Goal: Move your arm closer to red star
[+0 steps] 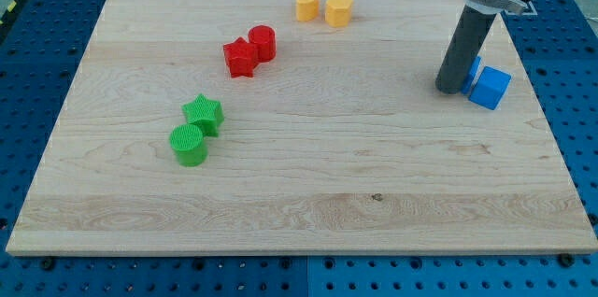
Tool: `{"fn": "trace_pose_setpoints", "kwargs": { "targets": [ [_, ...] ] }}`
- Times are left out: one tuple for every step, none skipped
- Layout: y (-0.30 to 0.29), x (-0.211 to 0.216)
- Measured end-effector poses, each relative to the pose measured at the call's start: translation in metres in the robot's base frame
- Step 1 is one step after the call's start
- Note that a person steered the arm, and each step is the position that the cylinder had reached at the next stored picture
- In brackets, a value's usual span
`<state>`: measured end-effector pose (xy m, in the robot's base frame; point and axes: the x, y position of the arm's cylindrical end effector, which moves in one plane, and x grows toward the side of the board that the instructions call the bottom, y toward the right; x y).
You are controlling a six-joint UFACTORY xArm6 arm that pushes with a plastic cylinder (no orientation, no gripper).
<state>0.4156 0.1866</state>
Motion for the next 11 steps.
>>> {"fn": "trace_pose_setpoints", "kwargs": {
  "targets": [
    [0.0, -0.011],
    [0.0, -0.022],
    [-0.011, -0.027],
    [-0.071, -0.046],
    [-0.098, -0.054],
    [-0.098, -0.054],
    [-0.098, -0.054],
    [-0.138, -0.052],
    [-0.204, -0.048],
    [-0.244, -0.026],
    [-0.278, -0.024]
  ]
}}
